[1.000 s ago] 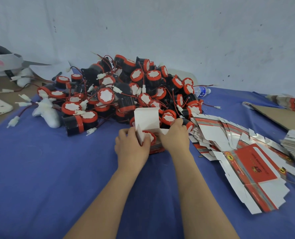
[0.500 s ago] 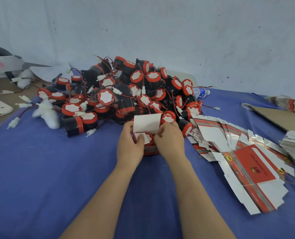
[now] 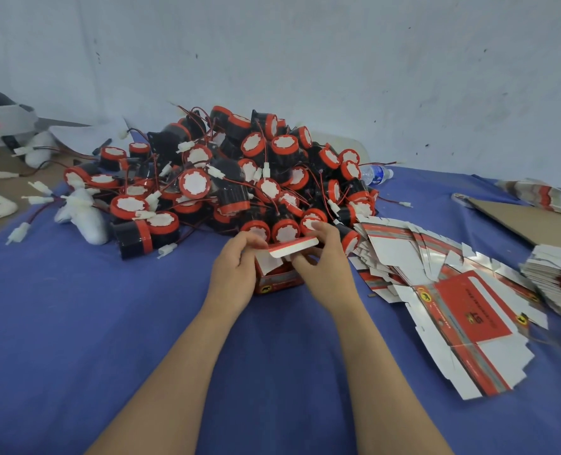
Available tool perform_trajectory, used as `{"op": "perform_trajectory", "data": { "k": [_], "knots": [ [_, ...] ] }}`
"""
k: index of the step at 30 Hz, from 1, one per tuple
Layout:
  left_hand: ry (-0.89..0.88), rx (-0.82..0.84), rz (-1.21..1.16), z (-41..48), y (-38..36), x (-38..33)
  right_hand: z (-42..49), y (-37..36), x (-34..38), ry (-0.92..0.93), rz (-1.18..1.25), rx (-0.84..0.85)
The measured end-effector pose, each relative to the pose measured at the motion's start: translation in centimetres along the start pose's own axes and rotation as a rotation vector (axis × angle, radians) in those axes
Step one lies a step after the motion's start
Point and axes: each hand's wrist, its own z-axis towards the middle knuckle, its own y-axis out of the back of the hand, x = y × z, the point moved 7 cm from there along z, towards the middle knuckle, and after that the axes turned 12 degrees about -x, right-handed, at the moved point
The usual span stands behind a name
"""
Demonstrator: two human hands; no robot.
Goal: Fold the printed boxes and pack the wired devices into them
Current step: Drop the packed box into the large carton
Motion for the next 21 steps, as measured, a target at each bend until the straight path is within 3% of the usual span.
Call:
{"op": "perform_trajectory", "data": {
  "k": [3,8,17,21],
  "knots": [
    [0.005,0.054,-0.070,-0.4,-0.4,-0.5,-0.1,0.4,-0.2,0.011,-0.022,0.101],
    [-0.291,0.112,0.402,-0.8,-0.7,-0.3,-0.6,0.0,-0.6,0.007,-0.012,0.282],
    [-0.230,0.214,0.210,-1.2,-1.2,-0.7,-0.4,0.3,-1.6,-0.007,-0.020,0.212],
    [-0.121,0.234,0.113,-1.5,-1.3,-0.5,-0.5,0.2,-1.9,-0.094,0.065,0.205]
  ]
}}
